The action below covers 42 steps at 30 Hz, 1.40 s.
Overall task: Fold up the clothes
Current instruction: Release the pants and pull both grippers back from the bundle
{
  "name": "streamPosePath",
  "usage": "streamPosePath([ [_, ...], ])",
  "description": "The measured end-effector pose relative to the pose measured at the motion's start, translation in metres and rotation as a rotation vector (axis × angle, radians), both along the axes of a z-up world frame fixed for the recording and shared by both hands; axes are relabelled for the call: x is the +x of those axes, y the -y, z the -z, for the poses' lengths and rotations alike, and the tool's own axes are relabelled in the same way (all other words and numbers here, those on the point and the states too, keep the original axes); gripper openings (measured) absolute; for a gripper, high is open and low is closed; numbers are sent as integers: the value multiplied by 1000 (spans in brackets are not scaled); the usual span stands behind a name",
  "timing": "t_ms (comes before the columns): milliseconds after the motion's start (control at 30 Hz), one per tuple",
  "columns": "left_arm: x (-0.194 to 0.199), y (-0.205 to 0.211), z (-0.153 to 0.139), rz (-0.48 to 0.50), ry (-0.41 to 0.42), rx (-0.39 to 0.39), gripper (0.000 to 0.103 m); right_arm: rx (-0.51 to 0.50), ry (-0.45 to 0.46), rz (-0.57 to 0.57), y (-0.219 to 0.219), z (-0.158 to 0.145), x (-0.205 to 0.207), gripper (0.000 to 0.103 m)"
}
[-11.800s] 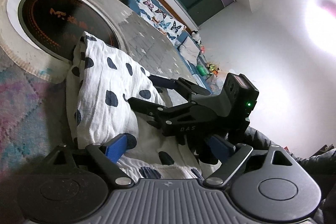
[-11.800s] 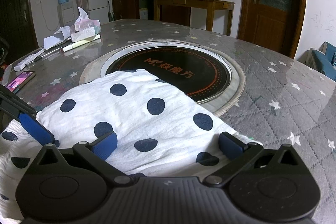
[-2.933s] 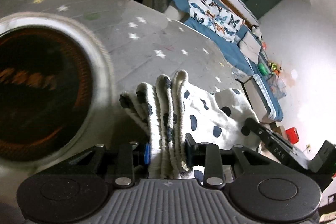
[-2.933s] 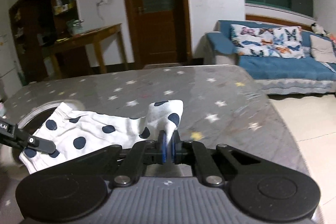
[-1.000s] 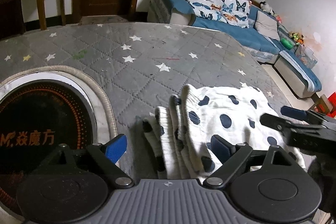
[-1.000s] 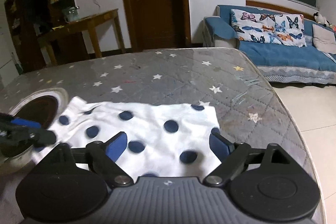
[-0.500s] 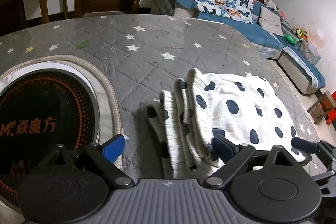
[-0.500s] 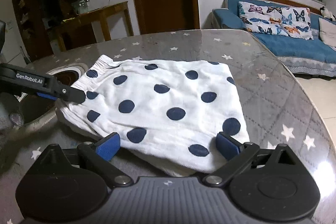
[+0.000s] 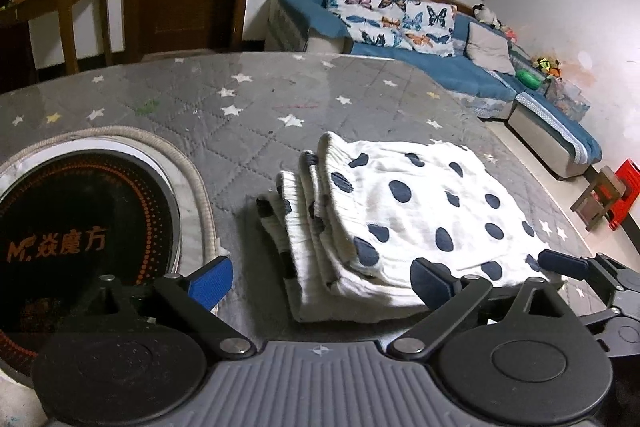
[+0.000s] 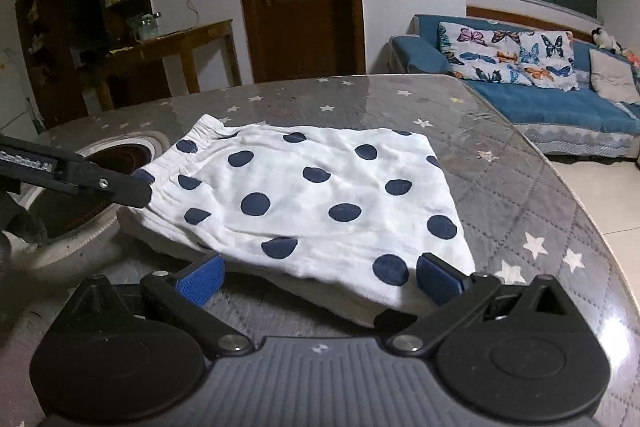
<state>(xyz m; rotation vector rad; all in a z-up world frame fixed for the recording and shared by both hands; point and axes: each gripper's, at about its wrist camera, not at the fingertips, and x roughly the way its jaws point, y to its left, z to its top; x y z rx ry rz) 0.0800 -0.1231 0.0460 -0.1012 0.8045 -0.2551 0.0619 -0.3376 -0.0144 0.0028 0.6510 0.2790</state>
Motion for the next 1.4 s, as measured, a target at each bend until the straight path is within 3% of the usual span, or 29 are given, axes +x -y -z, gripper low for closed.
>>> streamPosePath([
  [267,-27,-3,-9,40,93,-24,103,26,55,15,-5,-5,-19,103],
  [600,-52,-8,-11,62,130,-43,103,52,70,73,-9,-4,-38,103],
  [967,-71,-10,0,69,88,15,103,5,98,93,-26,-1,-59,103],
  [1400,-84,-13,14,71,66,27,103,-13,70,214,-35,12,-70,103],
])
